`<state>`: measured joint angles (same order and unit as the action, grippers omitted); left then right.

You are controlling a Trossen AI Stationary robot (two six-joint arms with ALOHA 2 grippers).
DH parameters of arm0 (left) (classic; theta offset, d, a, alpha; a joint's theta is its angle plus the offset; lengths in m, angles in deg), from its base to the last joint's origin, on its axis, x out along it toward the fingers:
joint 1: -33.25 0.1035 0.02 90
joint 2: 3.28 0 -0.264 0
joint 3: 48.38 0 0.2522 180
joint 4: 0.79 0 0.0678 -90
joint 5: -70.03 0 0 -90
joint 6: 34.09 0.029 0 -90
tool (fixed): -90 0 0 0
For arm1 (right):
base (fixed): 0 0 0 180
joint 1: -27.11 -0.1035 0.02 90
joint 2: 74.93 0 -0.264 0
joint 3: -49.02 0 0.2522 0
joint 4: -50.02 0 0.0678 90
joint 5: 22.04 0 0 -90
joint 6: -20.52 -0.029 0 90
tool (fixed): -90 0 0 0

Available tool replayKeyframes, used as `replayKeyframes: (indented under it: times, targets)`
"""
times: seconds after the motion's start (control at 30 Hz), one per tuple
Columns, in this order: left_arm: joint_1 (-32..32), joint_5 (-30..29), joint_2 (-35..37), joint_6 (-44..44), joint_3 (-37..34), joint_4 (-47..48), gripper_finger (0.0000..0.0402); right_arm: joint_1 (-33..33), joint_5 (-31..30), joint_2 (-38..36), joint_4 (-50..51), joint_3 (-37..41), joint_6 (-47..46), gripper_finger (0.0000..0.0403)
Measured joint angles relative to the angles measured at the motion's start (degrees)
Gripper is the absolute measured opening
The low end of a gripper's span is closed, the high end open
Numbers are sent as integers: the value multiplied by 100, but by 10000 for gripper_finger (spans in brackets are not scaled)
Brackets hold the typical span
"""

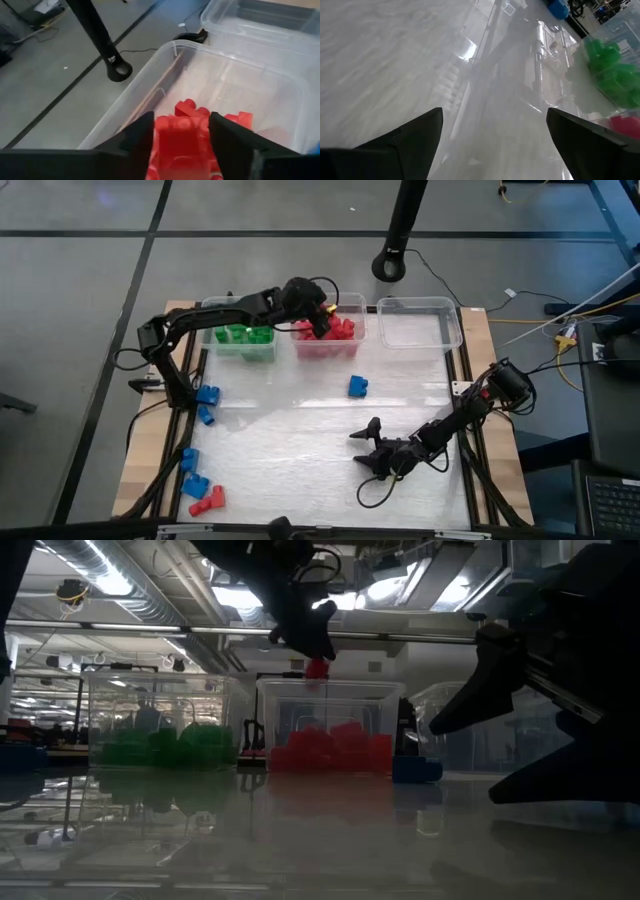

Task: Sort blocks
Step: Put the red game piece into the middle transparent bin

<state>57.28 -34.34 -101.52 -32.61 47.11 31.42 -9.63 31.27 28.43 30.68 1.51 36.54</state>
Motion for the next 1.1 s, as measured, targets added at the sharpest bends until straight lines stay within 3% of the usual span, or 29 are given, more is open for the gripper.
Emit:
replayKeyframes:
  times: [0.17,0.3,0.57,0.87,1.1]
  targets:
    - [-73,243,54,-63,0,196,231,0,-2,0,2,0,29,356]
    - [-395,238,426,2,-2,610,250,0,7,0,7,0,30,356]
    - [-2016,212,1257,-506,0,2263,253,62,-198,0,-81,2,266,356]
    - [-4229,-177,1283,-2869,-183,4038,253,473,-282,15,-414,17,572,356]
    - [-5654,-195,1276,-5388,-860,4085,253,575,-280,15,-479,17,560,356]
